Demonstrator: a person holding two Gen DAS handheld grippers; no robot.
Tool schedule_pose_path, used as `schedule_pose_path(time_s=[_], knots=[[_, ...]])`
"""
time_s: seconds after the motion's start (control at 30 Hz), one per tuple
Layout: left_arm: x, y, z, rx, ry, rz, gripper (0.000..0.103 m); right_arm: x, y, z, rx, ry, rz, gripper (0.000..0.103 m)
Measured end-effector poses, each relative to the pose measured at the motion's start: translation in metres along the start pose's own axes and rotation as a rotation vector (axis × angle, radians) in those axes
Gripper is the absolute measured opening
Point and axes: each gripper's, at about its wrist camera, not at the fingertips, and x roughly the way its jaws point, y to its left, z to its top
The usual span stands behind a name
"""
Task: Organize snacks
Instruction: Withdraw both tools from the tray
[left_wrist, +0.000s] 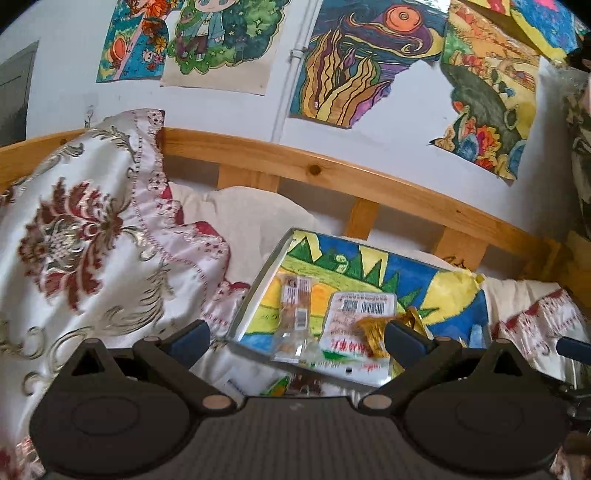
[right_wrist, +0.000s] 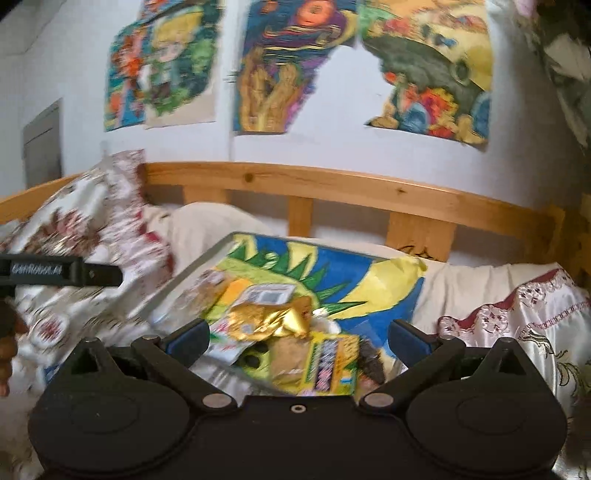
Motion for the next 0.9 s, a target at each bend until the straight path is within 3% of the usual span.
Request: schedule_pose_path(time_s=[0.23,0.43,0.67,0.9], knots=[[-0.046,0.009,-0.022,0.034,0.031,-0.023,0.102,-0.032,0.032,-0.012,-0.159,0.015,0.094,0.102],[-0.075,0.016,-0.037,0.052,0.041,0.001,0.102,-0.054,0.052,-0.019,-0.237,0.008,0.156,0.102],[-0.092,0.034,-0.062,0.03,0.097,0.033,0.102,-0.063,0.075,-0.03,-0.361,0.044,0.205,0.102],[-0.094,0.031,-0.07,0.075,0.121,0.074,0.102,-0.059,0.084,-0.04,-0.419,0.095,0.21,0.102]])
